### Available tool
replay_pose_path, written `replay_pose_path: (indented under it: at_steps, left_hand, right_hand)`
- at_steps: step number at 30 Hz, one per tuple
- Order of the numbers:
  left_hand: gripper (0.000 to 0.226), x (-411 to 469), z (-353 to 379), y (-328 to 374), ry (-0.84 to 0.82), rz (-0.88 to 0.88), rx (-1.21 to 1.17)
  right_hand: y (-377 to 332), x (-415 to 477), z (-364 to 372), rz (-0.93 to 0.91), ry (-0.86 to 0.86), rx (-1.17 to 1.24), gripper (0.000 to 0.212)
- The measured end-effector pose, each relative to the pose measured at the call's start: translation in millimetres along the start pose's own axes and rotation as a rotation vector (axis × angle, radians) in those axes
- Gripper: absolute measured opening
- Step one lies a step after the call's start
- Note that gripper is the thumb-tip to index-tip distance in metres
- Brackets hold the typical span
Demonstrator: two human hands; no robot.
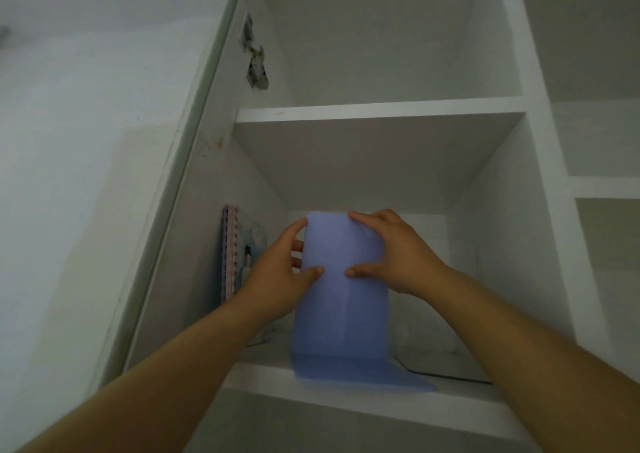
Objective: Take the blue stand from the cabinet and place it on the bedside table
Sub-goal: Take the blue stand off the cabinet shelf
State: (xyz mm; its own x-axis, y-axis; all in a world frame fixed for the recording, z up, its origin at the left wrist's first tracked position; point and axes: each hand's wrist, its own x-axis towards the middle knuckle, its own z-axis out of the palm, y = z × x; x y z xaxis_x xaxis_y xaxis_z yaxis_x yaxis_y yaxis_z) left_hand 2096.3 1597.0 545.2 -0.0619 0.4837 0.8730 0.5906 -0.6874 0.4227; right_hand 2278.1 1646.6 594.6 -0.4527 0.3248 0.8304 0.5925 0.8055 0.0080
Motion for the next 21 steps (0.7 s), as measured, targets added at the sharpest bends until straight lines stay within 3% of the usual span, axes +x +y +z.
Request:
replay_pose_path:
  at_steps: [6,21]
  left_hand:
    - [0.068,-17,-4,9,0.001,-0.001,0.036]
    - [0.066,-42,-23,50,0.080,0.134,0.036]
  right_hand:
    - [-13,-19,-5,0.045,-0.043,-0.031,0.115]
    - [-56,-46,-46,-0.005,0.081,-0.120,0.114]
